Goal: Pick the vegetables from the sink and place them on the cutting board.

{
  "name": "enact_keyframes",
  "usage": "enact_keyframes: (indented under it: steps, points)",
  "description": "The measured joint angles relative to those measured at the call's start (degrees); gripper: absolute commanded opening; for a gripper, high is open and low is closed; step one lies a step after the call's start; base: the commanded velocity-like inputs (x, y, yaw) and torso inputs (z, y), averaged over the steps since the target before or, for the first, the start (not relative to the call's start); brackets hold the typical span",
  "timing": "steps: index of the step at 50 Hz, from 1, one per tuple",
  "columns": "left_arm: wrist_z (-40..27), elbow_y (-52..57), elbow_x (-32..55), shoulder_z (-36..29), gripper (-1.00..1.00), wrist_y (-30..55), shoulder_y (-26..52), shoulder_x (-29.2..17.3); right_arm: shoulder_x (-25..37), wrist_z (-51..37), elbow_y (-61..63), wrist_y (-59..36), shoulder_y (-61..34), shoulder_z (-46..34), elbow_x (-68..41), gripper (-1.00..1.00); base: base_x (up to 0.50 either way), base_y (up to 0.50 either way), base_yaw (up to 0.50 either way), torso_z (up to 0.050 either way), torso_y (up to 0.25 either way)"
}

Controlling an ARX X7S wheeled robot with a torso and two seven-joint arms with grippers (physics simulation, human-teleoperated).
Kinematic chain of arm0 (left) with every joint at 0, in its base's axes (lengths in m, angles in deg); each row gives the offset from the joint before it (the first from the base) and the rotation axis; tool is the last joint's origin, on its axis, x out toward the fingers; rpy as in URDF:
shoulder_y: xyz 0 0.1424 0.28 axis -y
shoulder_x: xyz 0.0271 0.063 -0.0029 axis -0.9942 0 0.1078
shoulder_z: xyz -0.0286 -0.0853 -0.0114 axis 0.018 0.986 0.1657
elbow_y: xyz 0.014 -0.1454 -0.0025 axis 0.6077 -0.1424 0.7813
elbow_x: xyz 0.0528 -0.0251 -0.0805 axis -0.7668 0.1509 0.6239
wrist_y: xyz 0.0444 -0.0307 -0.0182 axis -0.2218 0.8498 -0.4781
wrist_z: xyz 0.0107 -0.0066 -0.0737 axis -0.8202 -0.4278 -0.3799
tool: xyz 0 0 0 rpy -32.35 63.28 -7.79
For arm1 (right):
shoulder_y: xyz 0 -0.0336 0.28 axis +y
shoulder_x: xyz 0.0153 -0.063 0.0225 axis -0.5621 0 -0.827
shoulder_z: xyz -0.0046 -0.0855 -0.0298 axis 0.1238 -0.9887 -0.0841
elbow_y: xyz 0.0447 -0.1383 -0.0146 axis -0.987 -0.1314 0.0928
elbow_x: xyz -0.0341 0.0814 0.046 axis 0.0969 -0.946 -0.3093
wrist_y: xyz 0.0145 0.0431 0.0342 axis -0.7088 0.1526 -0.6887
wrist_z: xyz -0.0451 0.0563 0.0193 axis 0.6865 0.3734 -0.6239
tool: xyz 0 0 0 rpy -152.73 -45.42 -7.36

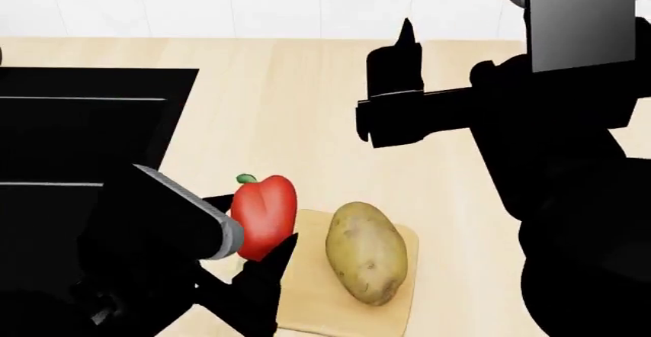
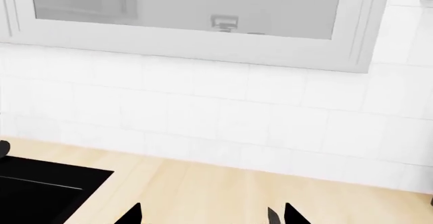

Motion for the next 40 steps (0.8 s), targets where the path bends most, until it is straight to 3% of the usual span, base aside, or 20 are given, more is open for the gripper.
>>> enact_keyframes:
  steps: [23,24,40]
  points:
    - [1.5,-3.3,-1.2,-2.1,-1.00,1.1,-1.4,2.7,-0.3,0.9,-0.5,0.5,1.4,-0.7,1.1,1.00,0.00,0.00,0.00,0.000,0.000]
    - [1.5,-3.4,-1.2,-2.1,1.00,1.2,-1.4,2.8,-0.3,0.9,-0.5,0.5,1.4,-0.7,1.1,1.00,0.00,0.00,0.00,0.000,0.000]
    - [0.5,-2.6,-0.6,-2.3,1.00,1.8,-1.1,3.1,-0.4,1.0,-0.5,0.4,1.7,-1.0,1.0,1.00,0.00,0.00,0.00,0.000,0.000]
